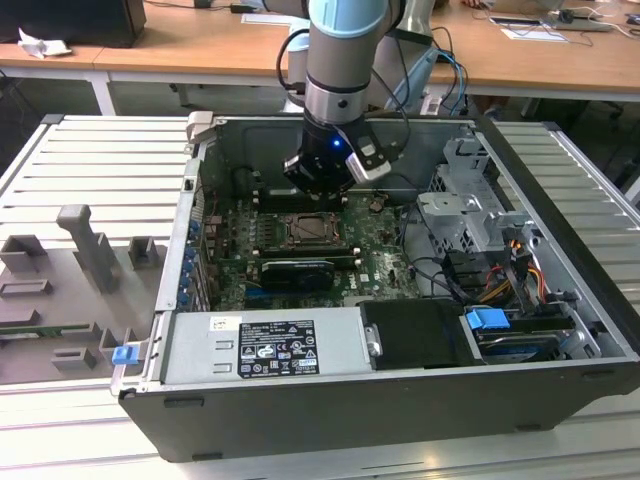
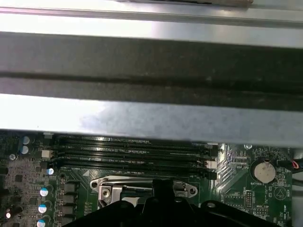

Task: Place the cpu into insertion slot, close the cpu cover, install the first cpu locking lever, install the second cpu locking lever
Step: 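Install the second cpu locking lever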

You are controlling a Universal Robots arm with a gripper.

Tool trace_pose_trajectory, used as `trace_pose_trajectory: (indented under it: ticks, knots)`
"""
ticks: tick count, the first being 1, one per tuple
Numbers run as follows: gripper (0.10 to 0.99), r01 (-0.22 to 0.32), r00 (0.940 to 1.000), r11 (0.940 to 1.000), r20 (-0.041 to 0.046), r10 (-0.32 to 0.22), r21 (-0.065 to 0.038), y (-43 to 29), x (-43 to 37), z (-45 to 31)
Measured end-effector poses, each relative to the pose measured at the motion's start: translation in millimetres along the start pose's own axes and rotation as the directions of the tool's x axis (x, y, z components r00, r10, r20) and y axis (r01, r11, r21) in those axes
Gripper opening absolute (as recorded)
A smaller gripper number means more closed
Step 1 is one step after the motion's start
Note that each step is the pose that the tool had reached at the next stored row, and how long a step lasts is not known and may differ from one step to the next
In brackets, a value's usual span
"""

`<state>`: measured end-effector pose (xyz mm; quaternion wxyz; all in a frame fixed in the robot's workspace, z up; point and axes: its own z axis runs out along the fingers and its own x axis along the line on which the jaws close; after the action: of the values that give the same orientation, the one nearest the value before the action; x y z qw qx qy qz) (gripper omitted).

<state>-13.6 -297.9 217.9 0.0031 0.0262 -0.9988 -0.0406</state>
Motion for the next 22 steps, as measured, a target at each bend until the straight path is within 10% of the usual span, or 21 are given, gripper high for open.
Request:
trace_pose_trajectory:
  ticks: [7,22]
  knots:
    - [0.106,0.0,1.0,1.0,0.0001,0.0,0.001,3.3,1.4,-39.6]
    - [0.106,0.008,1.0,1.0,-0.0057,-0.008,-0.001,-47.6,4.2,-33.0]
